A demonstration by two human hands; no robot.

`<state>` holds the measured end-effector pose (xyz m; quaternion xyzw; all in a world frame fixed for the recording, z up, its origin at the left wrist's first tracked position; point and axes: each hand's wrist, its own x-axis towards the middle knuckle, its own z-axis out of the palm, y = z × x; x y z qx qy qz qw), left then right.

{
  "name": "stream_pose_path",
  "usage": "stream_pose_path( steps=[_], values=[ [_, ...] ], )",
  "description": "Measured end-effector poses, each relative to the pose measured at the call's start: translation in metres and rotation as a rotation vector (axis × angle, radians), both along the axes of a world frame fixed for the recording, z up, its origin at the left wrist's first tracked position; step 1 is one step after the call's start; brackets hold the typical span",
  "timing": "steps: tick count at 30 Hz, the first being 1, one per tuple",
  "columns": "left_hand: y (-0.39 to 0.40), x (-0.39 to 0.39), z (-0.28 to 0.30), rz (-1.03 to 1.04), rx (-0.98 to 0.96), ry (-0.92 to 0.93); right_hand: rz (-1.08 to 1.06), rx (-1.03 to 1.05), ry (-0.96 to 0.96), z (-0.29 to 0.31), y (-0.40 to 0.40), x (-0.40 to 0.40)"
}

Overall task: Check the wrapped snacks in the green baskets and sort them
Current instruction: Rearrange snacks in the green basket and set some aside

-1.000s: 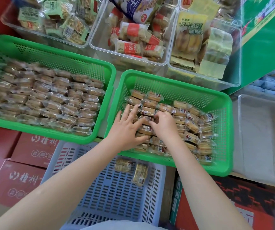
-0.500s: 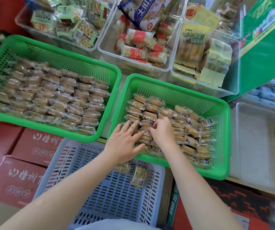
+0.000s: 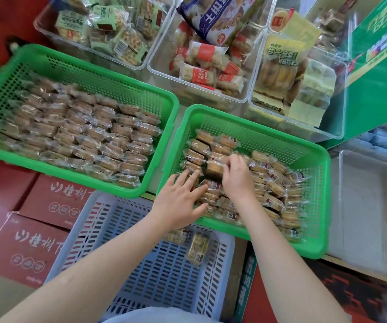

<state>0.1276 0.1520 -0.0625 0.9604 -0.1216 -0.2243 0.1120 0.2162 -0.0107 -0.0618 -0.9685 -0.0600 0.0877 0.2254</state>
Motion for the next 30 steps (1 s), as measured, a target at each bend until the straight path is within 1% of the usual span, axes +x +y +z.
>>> stream_pose_path(
  steps=[2,4,7,9,12,15,16,18,20,22,23,24,26,28,30],
  values=[
    [0.0,0.0,0.001,0.001,0.002,0.005,-0.097,0.022,0.048,-0.004,-0.004,0.004],
    [0.0,0.0,0.002,-0.002,0.003,0.006,-0.196,0.093,0.022,-0.004,-0.004,0.006],
    [0.001,0.001,0.001,-0.005,0.004,0.011,-0.31,0.209,-0.175,0.005,-0.002,0.003],
    [0.001,0.001,0.0,-0.007,0.007,0.008,-0.308,0.239,-0.241,0.014,-0.003,-0.002],
    [0.002,0.0,0.002,-0.005,0.006,0.006,-0.275,0.262,-0.269,0.028,-0.011,-0.015],
    [0.002,-0.001,0.008,0.034,-0.058,0.01,-0.264,0.322,-0.351,0.048,-0.023,-0.034],
    [0.002,-0.002,0.013,0.106,-0.153,0.02,-0.26,0.333,-0.374,0.056,-0.028,-0.041],
    [0.001,-0.006,0.03,0.358,-0.465,0.025,-0.23,0.339,-0.383,0.072,-0.036,-0.056],
    [-0.001,-0.013,0.055,0.543,-0.78,0.025,-0.137,0.34,-0.328,0.085,-0.038,-0.072],
    [-0.004,-0.024,0.082,0.616,-1.062,0.159,-0.008,0.335,-0.233,0.095,-0.033,-0.089],
    [-0.005,-0.031,0.092,0.616,-1.136,0.225,0.045,0.337,-0.193,0.099,-0.028,-0.098],
    [-0.006,-0.037,0.097,0.609,-1.152,0.247,0.081,0.347,-0.169,0.102,-0.023,-0.105],
    [-0.008,-0.051,0.1,0.671,-1.121,0.211,0.078,0.399,-0.136,0.108,-0.015,-0.12],
    [-0.006,-0.063,0.1,0.823,-1.162,0.227,-0.04,0.515,-0.047,0.116,-0.009,-0.132],
    [-0.001,-0.074,0.102,0.909,-1.229,0.295,-0.159,0.65,0.145,0.124,-0.005,-0.142]
  ],
)
